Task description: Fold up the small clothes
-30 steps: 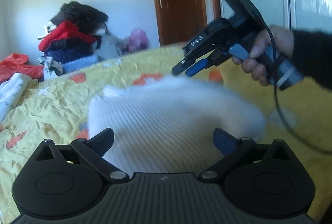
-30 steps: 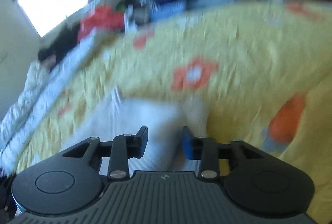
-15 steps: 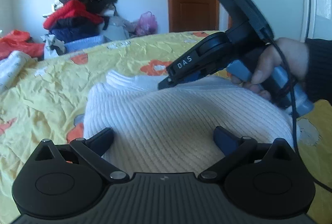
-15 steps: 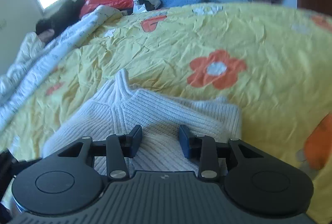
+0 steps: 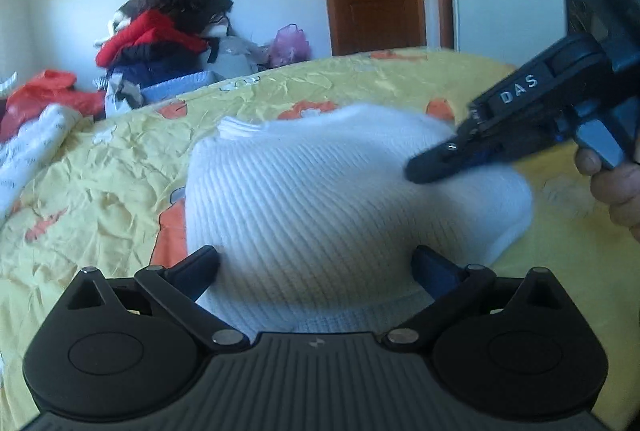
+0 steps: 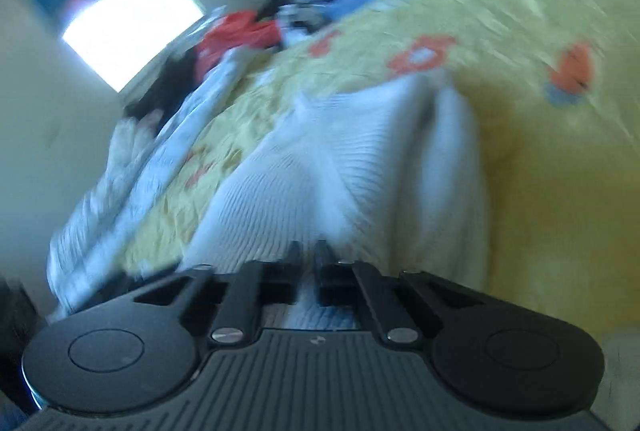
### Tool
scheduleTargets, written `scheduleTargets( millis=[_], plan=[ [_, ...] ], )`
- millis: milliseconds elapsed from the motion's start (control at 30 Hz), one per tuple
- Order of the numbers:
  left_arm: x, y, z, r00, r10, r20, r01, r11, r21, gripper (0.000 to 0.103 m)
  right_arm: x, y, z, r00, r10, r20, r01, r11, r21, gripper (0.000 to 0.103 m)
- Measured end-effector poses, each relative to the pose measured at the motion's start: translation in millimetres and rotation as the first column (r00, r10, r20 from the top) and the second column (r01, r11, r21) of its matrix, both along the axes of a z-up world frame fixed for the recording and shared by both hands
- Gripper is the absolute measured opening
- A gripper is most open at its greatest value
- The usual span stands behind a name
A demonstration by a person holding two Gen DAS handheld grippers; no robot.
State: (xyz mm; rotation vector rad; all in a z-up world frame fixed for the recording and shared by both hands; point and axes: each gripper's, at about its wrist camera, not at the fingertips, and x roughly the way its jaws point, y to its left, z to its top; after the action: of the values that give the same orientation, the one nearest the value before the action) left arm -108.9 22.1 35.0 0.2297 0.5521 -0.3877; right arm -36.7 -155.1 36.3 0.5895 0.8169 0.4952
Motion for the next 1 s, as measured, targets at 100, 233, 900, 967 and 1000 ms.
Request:
scheduleTargets(
  millis=[100,233,900,967,1000],
  plan=[
    [-20.6,18.7,21.8,0.991,0.08,0.105,-0.074,0.995,-0.062,0.103,-34.1,-3.8,32.1,0.993,-0.024,0.119,0.027,0.999,-0.03,0.074],
    [-37.5,40.8,44.6,0.956,0.225,0.19,-0.214,0.974,-0.077,0.103,-85.7,9.1,55.3,0.957,-0.018,0.29,0.088,0.97,-0.229,0.082],
    [-25.1,12.9,-38.6,0.954,0.281,-0.099,-0.283,0.959,-0.004,0.103,-96.2,54.1,-24.8,0.988,-0.129,0.085,0.154,0.83,-0.536,0.103],
    [-22.3,17.3,-44.8,0.954,0.267,-0.137,-0.273,0.962,-0.028,0.103,-90.9,56.2,-25.8,0.987,-0.137,0.085,0.162,0.826,-0.54,0.103],
    [-21.4,19.0,-45.8,0.954,0.261,-0.147,-0.268,0.963,-0.035,0.103,-88.2,58.4,-26.7,0.986,-0.139,0.09,0.166,0.821,-0.546,0.103]
  ],
)
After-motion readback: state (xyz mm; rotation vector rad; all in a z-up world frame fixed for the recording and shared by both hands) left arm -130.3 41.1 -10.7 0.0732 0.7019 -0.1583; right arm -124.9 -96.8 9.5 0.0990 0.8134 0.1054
